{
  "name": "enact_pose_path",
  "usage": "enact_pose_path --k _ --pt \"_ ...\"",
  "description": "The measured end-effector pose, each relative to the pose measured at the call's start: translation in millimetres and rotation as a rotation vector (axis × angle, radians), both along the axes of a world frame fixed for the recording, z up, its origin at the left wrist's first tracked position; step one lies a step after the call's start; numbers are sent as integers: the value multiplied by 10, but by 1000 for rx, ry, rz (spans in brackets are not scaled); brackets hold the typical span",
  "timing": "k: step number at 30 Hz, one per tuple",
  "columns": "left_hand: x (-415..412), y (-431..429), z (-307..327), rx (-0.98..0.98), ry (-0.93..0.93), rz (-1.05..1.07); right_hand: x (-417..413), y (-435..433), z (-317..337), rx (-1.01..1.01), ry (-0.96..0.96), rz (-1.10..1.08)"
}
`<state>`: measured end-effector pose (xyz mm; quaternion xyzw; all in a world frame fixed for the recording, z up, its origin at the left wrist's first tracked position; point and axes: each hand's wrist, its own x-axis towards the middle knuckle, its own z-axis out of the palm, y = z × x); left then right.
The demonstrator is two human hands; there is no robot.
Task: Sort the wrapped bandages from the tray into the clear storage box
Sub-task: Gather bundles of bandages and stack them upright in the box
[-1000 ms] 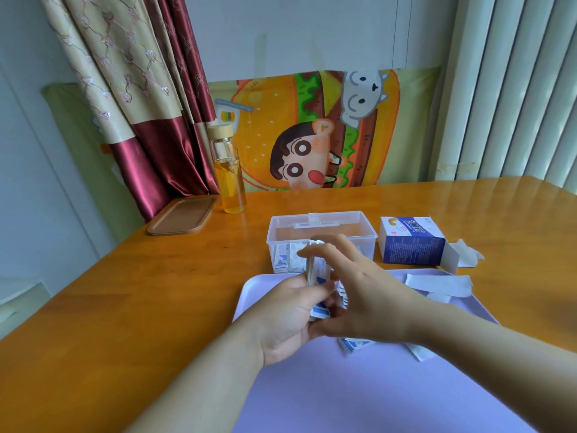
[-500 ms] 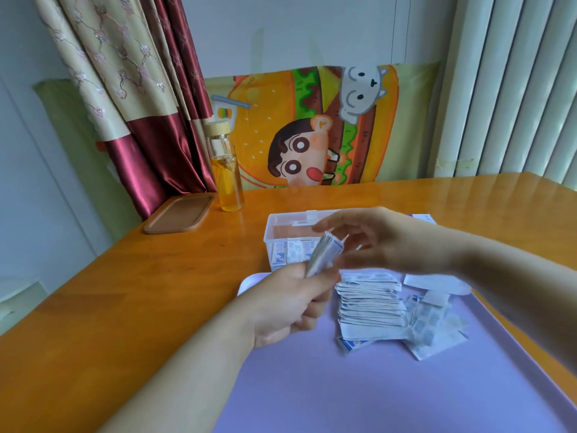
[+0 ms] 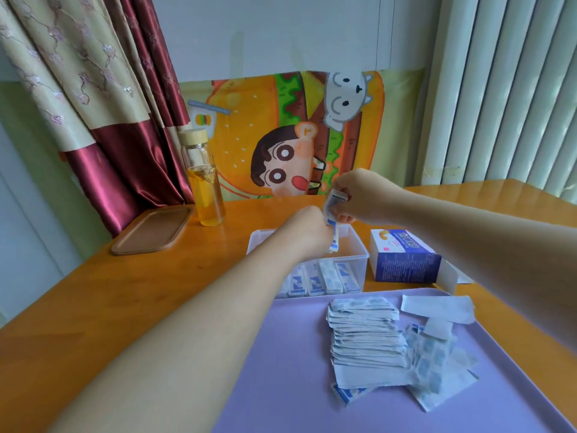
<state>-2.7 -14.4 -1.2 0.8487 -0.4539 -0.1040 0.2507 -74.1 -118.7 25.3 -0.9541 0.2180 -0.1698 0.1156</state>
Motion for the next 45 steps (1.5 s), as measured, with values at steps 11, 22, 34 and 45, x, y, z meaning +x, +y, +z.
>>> enact_pose_path --k 11,22,34,45 --pt "199 -560 -316 293 143 -105 436 -438 -477 -197 509 -16" --pt "312 -678 -413 531 -41 -307 532 -407 -631 -471 675 -15" --pt "387 -486 -340 310 37 -108 440 -358 -621 -519 422 -66" --pt "-31 313 -566 -327 -94 -352 -732 -19 -750 259 13 104"
